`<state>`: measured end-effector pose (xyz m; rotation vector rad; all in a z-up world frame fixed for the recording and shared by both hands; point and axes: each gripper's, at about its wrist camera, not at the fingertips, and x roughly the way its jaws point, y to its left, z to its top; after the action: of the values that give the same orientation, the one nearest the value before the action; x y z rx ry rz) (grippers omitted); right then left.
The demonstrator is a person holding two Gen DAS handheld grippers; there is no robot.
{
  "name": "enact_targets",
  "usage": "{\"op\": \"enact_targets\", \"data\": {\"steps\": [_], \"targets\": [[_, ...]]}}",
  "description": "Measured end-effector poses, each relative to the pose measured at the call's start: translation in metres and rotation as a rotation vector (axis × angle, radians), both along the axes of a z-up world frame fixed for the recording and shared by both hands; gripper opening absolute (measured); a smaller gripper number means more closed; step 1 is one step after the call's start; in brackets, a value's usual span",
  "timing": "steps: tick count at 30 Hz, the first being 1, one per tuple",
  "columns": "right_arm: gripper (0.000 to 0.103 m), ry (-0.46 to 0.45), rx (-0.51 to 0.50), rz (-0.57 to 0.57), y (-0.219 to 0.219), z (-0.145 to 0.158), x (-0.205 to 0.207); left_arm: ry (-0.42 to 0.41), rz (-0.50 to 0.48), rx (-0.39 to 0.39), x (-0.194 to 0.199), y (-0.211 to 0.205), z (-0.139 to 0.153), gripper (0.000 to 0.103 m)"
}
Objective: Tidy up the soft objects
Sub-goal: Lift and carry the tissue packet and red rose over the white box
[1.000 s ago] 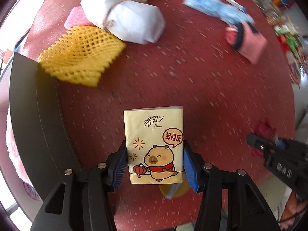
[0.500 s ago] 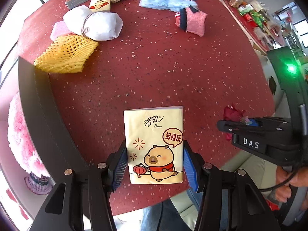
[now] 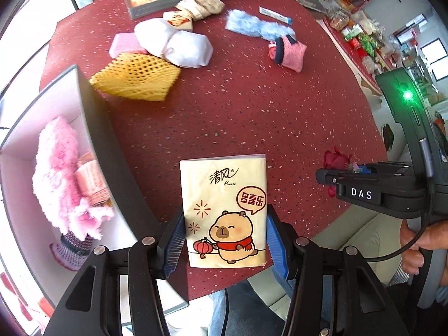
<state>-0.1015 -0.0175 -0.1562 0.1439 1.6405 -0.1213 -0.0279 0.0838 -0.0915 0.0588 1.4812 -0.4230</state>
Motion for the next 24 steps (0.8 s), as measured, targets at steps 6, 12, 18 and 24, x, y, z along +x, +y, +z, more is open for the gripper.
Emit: {"op": "enact_targets", "data": {"steps": [6,12,18,24], "targets": [[0.032,-0.021,-0.024,0.046,0.022,0.006,-0.004,-0.038,0.058,-0.027,-0.001,0.028,0.013,0.054],[0.032,-0.035,-0.040,0.084,0.040,0.013,-0.008,-0.047,0.124,-0.047,-0.002,0.056,0.018,0.054],[0.032,-0.044,-0.055,0.130,0.054,0.028,-0.011,-0.055,0.188,-0.054,-0.004,0.081,0.019,0.054],[0.032,-0.049,-0.065,0.176,0.064,0.061,0.001,-0.061,0.242,-0.052,-0.007,0.103,0.018,0.054]]}}
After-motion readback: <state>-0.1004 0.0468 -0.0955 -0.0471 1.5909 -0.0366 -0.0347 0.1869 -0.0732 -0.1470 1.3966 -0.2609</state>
